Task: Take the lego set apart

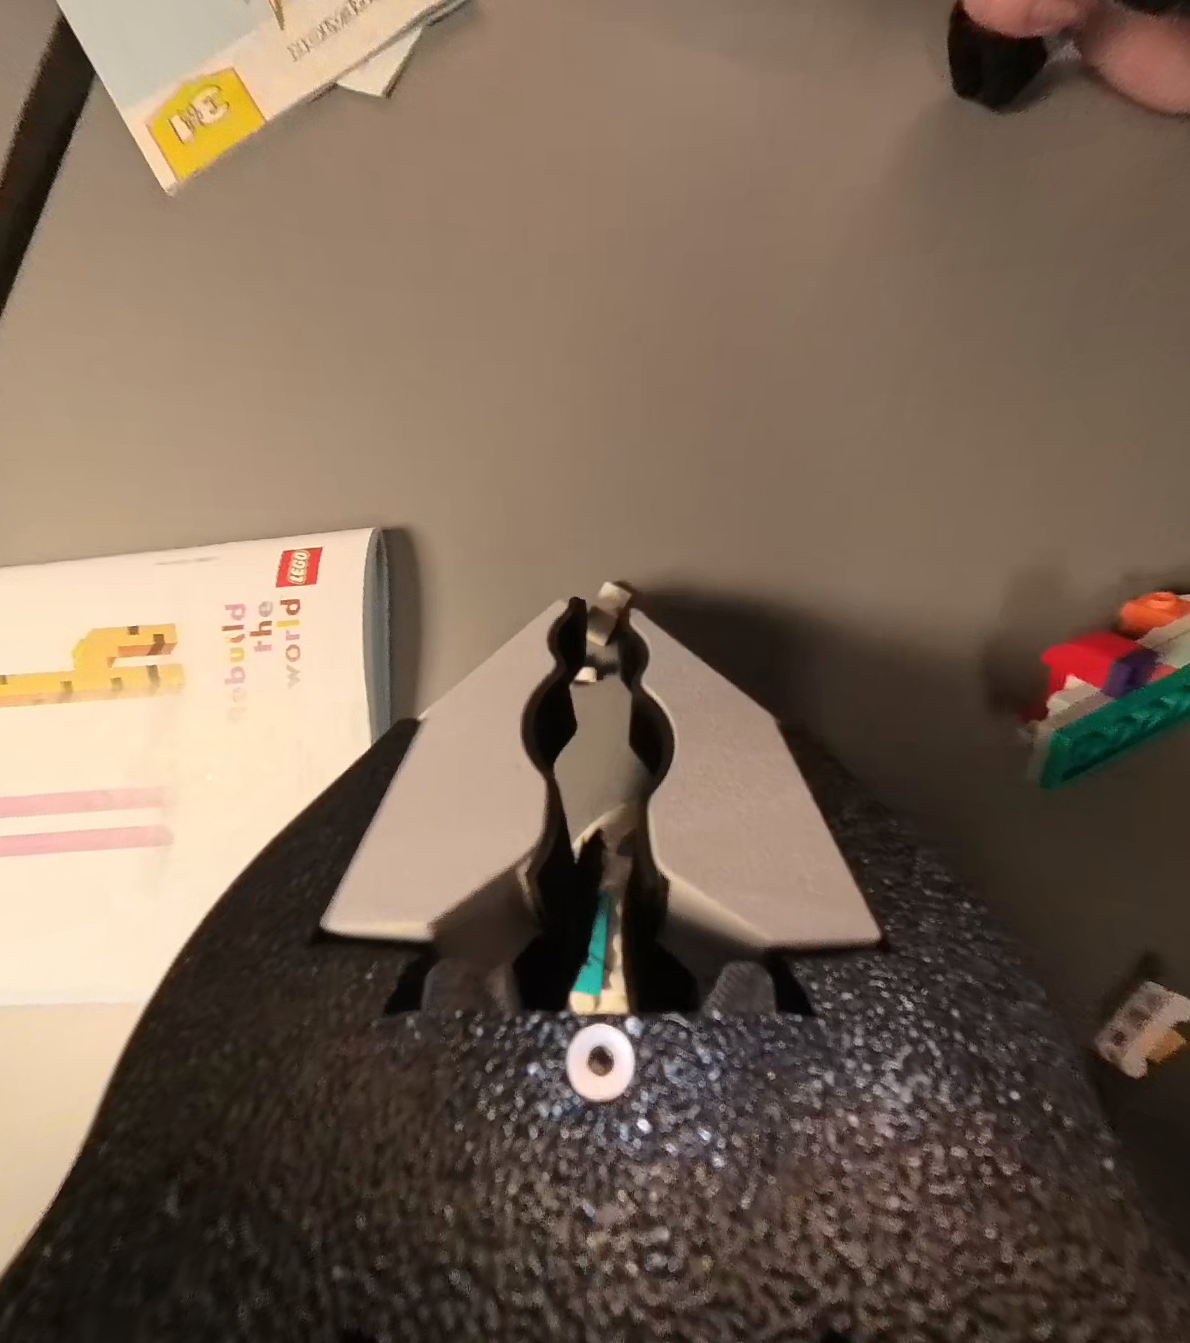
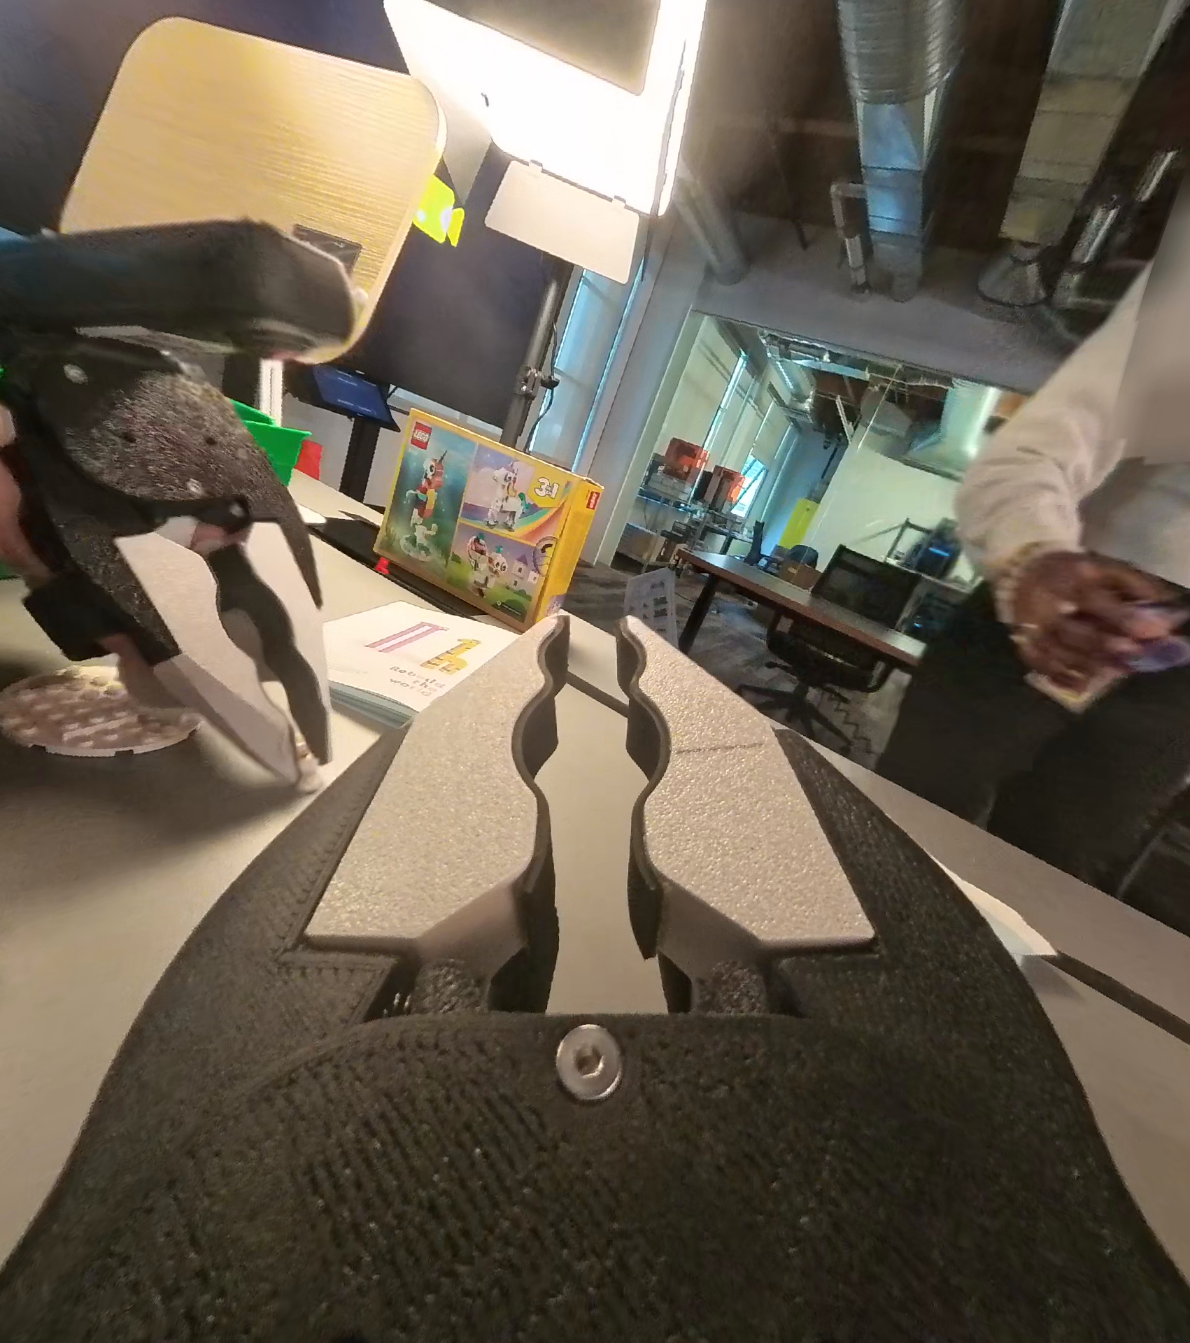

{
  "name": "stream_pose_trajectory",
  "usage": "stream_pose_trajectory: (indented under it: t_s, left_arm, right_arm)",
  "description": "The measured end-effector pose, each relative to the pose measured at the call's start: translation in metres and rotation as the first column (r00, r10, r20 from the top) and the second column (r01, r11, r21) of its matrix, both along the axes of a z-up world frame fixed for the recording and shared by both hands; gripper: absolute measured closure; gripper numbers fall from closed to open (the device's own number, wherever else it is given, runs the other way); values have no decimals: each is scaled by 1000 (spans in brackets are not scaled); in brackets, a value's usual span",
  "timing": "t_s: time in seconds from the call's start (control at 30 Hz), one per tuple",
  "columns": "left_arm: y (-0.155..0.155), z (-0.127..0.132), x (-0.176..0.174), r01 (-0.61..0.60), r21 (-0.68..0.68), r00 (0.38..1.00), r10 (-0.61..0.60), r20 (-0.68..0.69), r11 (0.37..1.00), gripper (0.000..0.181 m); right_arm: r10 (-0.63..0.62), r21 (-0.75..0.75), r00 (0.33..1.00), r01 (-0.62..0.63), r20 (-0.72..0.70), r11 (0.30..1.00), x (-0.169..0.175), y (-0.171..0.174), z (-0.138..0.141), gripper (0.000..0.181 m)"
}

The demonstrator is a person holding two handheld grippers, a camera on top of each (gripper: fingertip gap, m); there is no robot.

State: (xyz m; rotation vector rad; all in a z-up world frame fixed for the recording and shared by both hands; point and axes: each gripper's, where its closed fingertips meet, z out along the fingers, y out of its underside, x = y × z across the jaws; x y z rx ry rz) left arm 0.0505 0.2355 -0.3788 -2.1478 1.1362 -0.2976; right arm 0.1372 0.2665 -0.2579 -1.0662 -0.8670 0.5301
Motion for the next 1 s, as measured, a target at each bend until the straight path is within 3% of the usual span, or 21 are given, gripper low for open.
stream_pose_trajectory:
  t_s: [0.07, 0.2, 0.3, 0.37, 0.43, 0.5, 0.6, 0.67, 0.83, 1.0]
  left_arm:
    - [-2, 17, 6, -4, 87, 1000, 2, 30, 996, 174]
    - [-22, 99, 0, -93, 315, 988, 49, 146, 945, 174]
    - [-38, 152, -53, -268, 406, 959, 204, 196, 873, 174]
    - [-42, 165, -110, -421, 395, 907, 372, 198, 817, 174]
    - [-45, 151, -171, -558, 301, 829, 538, 153, 774, 174]
    - [-45, 120, -217, -645, 164, 763, 639, 92, 746, 174]
    - [-44, 65, -273, -757, -5, 654, 756, -37, 654, 173]
    - [-46, 42, -277, -765, -125, 640, 767, -46, 632, 173]
    - [-45, 14, -282, -777, -207, 621, 776, -106, 594, 163]
    - [-44, 24, -290, -812, -181, 574, 815, -78, 555, 148]
  right_arm:
    - [-6, 4, 1000, 6, 2, 1000, 1, 0, 0, 171]
    - [-11, 5, 1000, 11, 2, 1000, 1, 0, 0, 171]
    - [-18, -6, 1000, 18, -11, 1000, 3, 2, 1, 171]
    - [-22, -15, 1000, 22, -21, 1000, 5, 4, 1, 171]
    - [-25, -16, 999, 25, -22, 1000, 5, 4, 2, 171]
    - [-25, -13, 1000, 25, -17, 1000, 4, 4, 1, 171]
    - [-26, -8, 1000, 26, -14, 1000, 4, 4, 1, 171]
    - [-32, -8, 999, 32, -15, 999, 5, 5, 1, 171]
    - [-30, -12, 999, 30, -16, 999, 5, 5, 1, 171]
    - [-26, -4, 1000, 26, -6, 1000, 3, 3, 0, 172]
